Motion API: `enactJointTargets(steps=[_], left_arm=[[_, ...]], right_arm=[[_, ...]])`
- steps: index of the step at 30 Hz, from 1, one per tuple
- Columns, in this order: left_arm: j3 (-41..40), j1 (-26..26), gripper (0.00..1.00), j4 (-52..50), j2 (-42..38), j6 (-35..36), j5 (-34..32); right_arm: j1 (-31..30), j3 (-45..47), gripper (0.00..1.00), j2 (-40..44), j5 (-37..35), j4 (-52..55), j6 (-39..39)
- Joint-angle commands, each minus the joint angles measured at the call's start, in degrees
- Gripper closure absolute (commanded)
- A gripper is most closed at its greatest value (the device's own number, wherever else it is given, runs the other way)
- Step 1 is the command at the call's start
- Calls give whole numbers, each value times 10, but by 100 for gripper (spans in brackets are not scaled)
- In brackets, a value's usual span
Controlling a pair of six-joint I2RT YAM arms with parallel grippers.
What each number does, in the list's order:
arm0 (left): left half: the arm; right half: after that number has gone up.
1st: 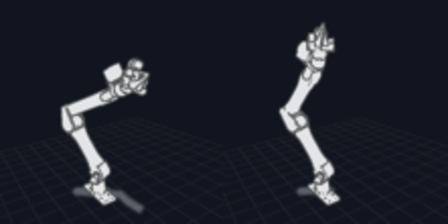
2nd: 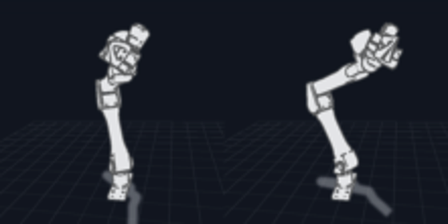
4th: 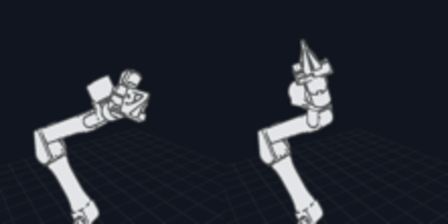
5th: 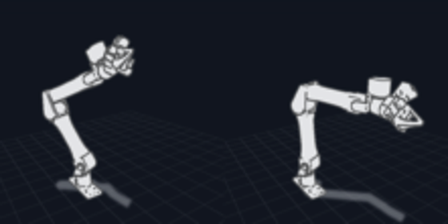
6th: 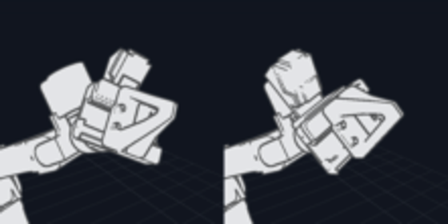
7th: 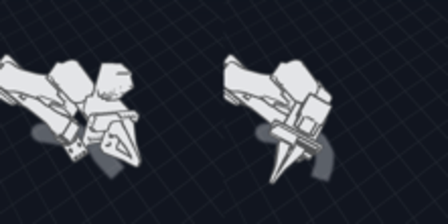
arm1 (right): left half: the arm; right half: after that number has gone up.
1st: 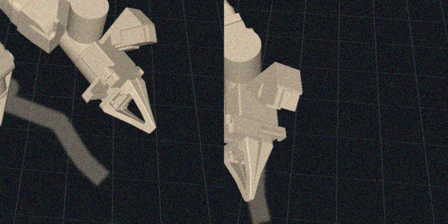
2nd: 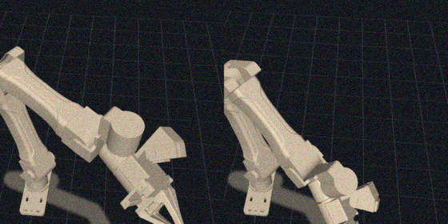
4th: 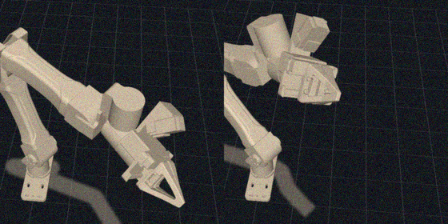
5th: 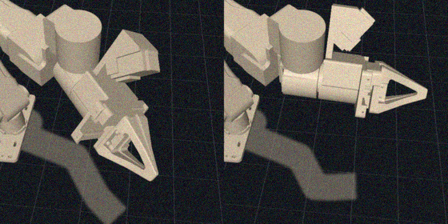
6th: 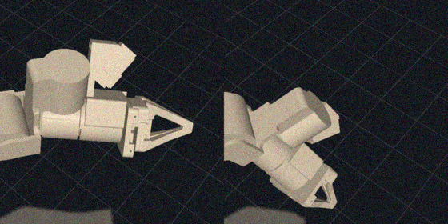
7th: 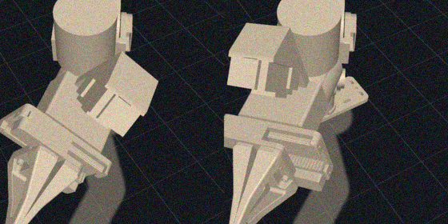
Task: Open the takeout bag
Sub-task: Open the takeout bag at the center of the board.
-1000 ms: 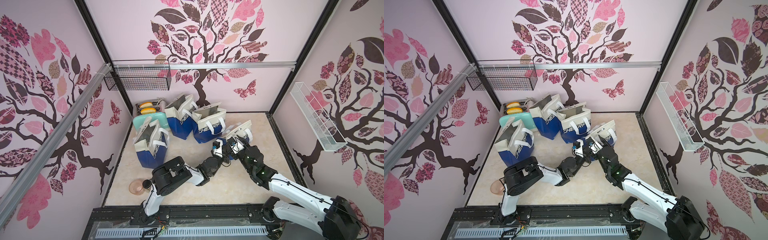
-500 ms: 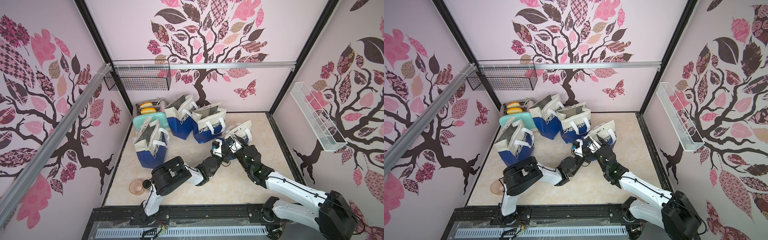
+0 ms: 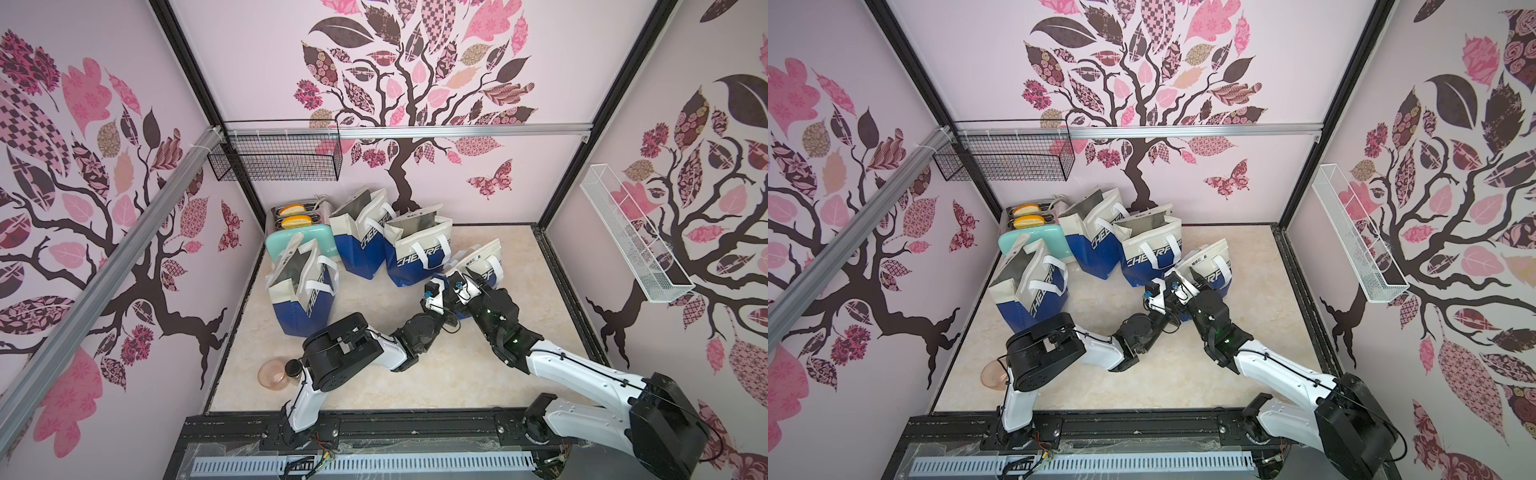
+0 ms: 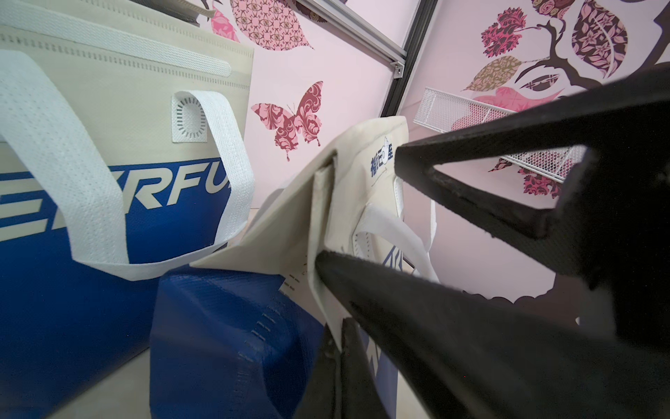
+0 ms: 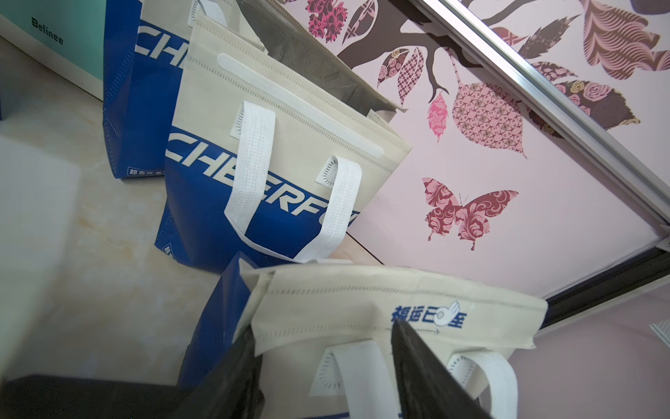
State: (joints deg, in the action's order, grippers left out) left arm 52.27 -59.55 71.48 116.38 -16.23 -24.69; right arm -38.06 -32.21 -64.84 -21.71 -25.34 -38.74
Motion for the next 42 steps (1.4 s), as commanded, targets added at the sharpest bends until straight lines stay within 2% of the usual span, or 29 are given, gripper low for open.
enactJointTargets(steps=[1,8,10,18,22,26,30,32,35,42], left_arm=[[-3,-7,100,-4,-4,12,5],[-2,-7,100,-4,-4,17,6],[0,-7,100,-5,-4,17,6],[2,-8,100,-6,-4,22,5],[2,-8,100,-6,-4,22,6],[-1,-8,100,-6,-4,22,5],[-5,-8,100,-6,-7,22,2],[-6,-7,100,-6,-8,20,1],[-11,-3,100,-6,-9,7,1],[-12,6,100,-40,-16,-20,-10]], right_arm=[[-4,-30,42,-9,-7,-35,-12],[-5,-33,50,-19,-17,-59,-21],[-6,-34,53,-20,-7,-55,-23],[-9,-41,54,-40,35,-19,-39],[-9,-40,62,-51,54,-18,-46],[-10,-46,66,-61,71,-8,-52],[-12,-50,91,-66,71,-10,-61],[-12,-52,100,-64,64,-9,-64],[-14,-55,100,-53,44,1,-67],[-26,-88,100,-26,-52,69,-92]])
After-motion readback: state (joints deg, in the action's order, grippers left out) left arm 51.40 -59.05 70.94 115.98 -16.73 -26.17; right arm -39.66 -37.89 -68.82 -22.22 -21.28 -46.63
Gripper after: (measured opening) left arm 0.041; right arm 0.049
